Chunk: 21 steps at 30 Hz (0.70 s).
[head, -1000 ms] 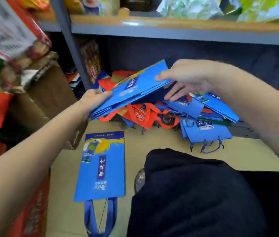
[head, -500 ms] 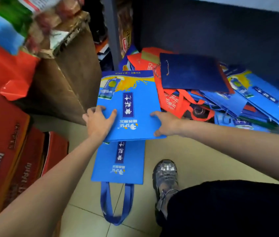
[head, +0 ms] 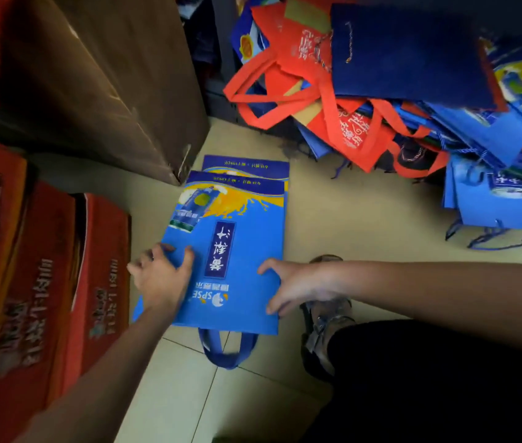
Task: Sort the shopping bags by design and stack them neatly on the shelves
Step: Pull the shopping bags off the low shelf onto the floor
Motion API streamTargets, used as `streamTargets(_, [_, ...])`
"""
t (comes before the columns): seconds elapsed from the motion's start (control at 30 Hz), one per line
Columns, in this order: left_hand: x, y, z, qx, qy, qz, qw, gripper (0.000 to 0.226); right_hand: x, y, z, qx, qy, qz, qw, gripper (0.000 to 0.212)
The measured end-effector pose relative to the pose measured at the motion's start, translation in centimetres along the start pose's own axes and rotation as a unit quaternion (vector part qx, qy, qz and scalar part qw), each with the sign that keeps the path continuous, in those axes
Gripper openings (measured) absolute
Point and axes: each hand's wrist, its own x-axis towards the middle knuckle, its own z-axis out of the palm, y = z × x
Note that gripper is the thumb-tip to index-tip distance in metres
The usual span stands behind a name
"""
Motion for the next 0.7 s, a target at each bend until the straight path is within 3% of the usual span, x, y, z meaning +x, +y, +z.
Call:
streamTargets(0.13, [0.3,1.7,1.1,-0.014,-0.013,-0.005,1.000,0.089,0.2,0.9,-1.2,0.019,0.040,0.000,0.999,0.068])
streamTargets(0.27, [2.0,4.7,2.3,-0.002,-0.070,-0.002,0.998,0.057,0.0,0.6,-3.8,0.024,0.028,-0.006,0.999,0.069])
streamTargets(0.37, [2.3,5.3,2.4,0.055,-0.081,0.021,0.995,0.057,-0.1,0.2,-4.4,-0.029,-0.004,0.009,1.000,0.070])
streamTargets(0.43, [1.9,5.3,2.5,0.080,-0.078,0.077,0.991,0.059,-0.4,0.0,-5.2,-0.044,0.019,0.009,0.999,0.069])
streamTargets(0.57, [1.8,8.5,2.1,0.049,-0.052,0.179,0.981,0.058,-3.8,-0.8,-10.8,-0.079,0.174,-0.045,0.981,0.064])
streamTargets(0.7, [2.5,17.9,1.5,0.015,-0.023,0.297,0.954,0.046,-9.8,1.1,-19.0,-0.098,0.380,-0.086,0.916,0.058])
